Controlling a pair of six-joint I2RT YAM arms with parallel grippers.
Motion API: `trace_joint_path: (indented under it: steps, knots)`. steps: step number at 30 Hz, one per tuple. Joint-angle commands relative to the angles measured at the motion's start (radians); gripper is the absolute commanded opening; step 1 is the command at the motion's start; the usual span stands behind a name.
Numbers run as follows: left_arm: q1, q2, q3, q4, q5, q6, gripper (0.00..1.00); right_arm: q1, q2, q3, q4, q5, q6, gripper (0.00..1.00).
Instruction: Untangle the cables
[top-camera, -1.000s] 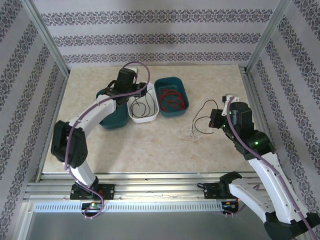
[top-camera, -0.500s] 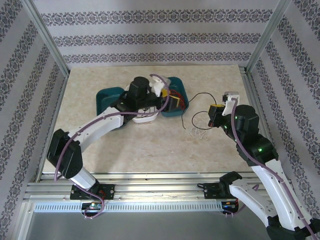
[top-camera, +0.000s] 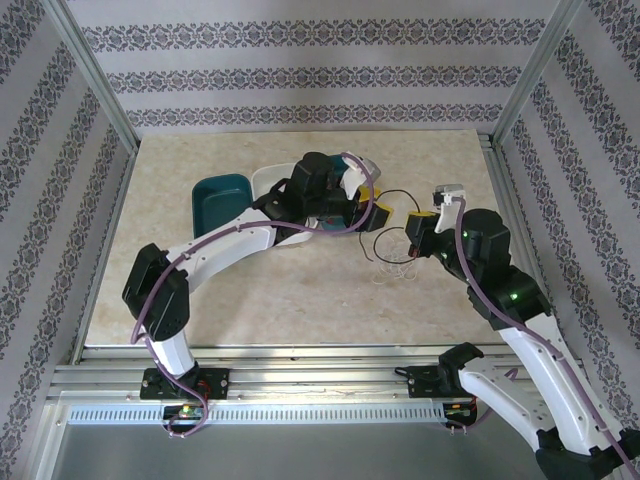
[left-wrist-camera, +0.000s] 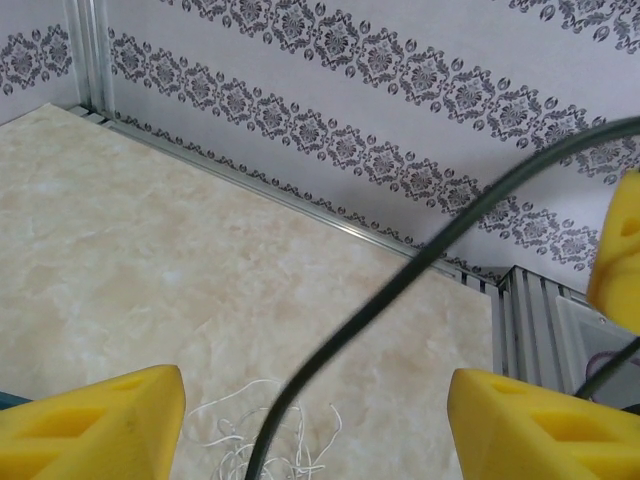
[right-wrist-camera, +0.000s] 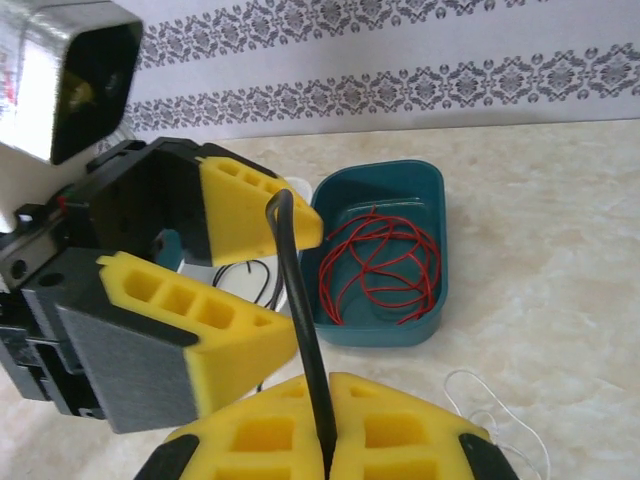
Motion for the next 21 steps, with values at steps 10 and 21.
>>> trace_joint_path:
  steps: [10,21]
  knots:
    - [-0.010,0.014,0.088,-0.018,-0.044,0.063,0.18,0.040,0.042,-0.013,0.046,-0.014,0.004,0.00]
    - [0.030,-0.079,0.028,-0.045,-0.209,-0.031,0.00,0.040,0.047,-0.036,0.030,0.097,0.027,0.69]
